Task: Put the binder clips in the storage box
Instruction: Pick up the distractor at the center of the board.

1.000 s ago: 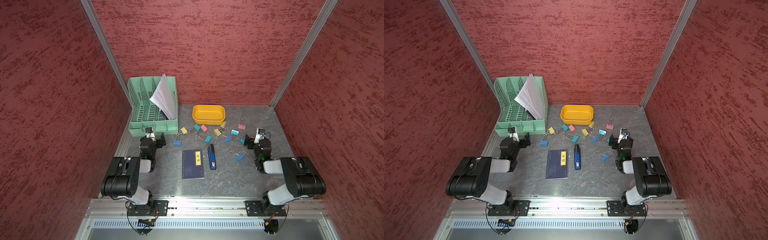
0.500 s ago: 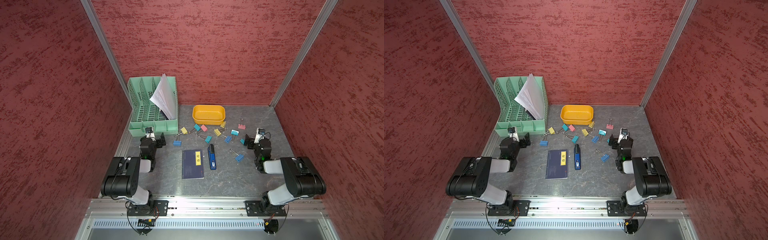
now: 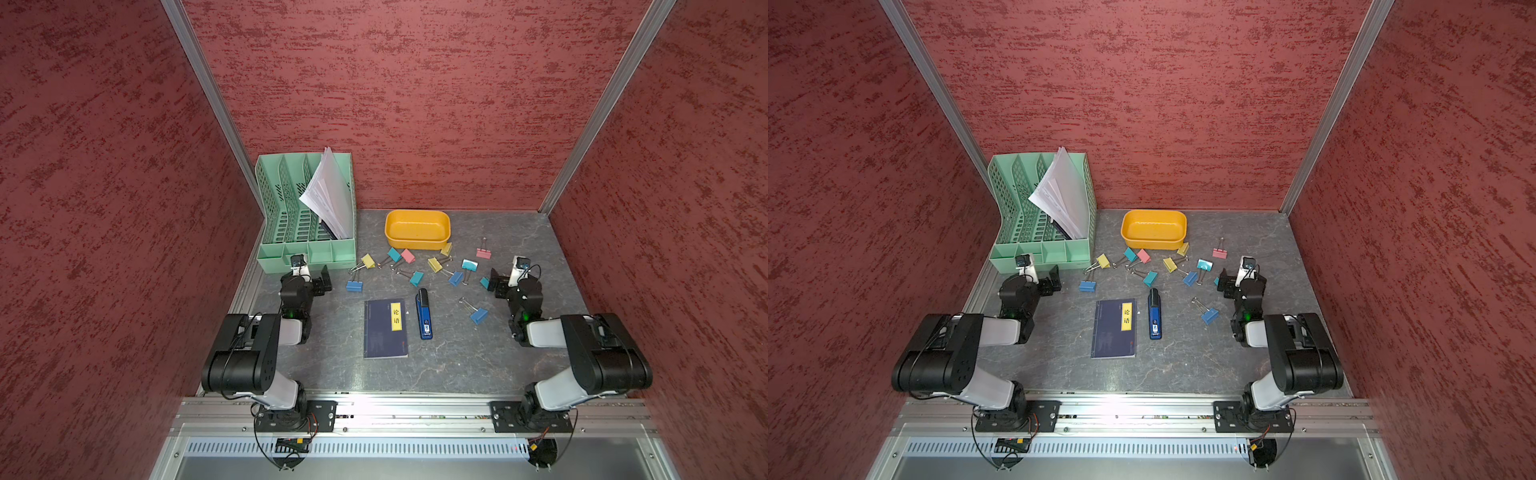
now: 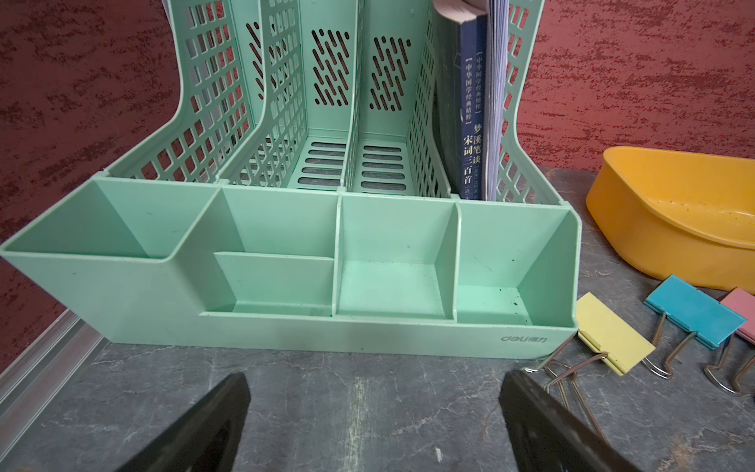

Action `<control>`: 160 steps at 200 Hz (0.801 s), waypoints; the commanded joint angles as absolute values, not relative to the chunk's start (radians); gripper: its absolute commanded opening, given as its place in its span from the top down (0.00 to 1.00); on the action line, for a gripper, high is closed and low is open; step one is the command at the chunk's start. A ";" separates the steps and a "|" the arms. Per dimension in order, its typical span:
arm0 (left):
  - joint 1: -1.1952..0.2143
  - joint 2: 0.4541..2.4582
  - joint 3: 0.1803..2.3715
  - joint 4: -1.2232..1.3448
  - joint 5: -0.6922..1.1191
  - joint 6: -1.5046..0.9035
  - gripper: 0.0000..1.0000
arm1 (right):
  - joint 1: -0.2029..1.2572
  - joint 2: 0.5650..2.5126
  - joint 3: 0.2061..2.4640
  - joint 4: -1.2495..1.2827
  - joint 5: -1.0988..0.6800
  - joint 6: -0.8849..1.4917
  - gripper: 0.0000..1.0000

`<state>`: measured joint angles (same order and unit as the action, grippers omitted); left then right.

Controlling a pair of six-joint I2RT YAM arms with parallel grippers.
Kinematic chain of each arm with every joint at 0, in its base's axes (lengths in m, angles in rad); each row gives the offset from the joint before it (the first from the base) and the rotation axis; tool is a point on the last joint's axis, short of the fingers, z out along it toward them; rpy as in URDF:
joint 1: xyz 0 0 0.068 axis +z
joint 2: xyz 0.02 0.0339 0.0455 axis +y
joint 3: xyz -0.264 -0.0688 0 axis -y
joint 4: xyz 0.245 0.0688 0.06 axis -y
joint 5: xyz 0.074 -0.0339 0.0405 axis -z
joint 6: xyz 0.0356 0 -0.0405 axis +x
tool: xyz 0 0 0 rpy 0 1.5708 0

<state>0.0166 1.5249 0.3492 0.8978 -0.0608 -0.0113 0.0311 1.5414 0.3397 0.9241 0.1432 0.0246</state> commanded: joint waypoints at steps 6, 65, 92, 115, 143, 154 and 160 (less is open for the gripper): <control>0.021 1.533 0.364 0.920 -0.064 -0.018 0.00 | 0.038 1.548 0.369 0.954 0.168 0.017 0.02; 0.011 1.422 0.383 0.805 -0.025 0.015 0.00 | 0.093 1.351 0.511 0.570 0.211 -0.036 0.01; -0.109 1.238 0.513 0.488 -0.118 0.044 0.00 | 0.115 1.272 0.750 0.123 0.147 0.119 0.02; -0.306 1.191 0.636 0.258 -0.196 0.055 0.00 | 0.191 1.312 0.925 -0.140 0.054 0.202 0.02; -0.529 1.309 0.862 -0.142 -0.254 -0.102 0.00 | 0.335 1.372 1.011 -0.326 -0.013 0.272 0.02; -0.591 1.370 0.917 -0.255 -0.239 -0.210 0.00 | 0.389 1.387 1.015 -0.366 -0.013 0.299 0.01; -0.634 1.399 0.928 -0.281 -0.233 -0.247 0.00 | 0.431 1.394 1.010 -0.381 -0.014 0.304 0.01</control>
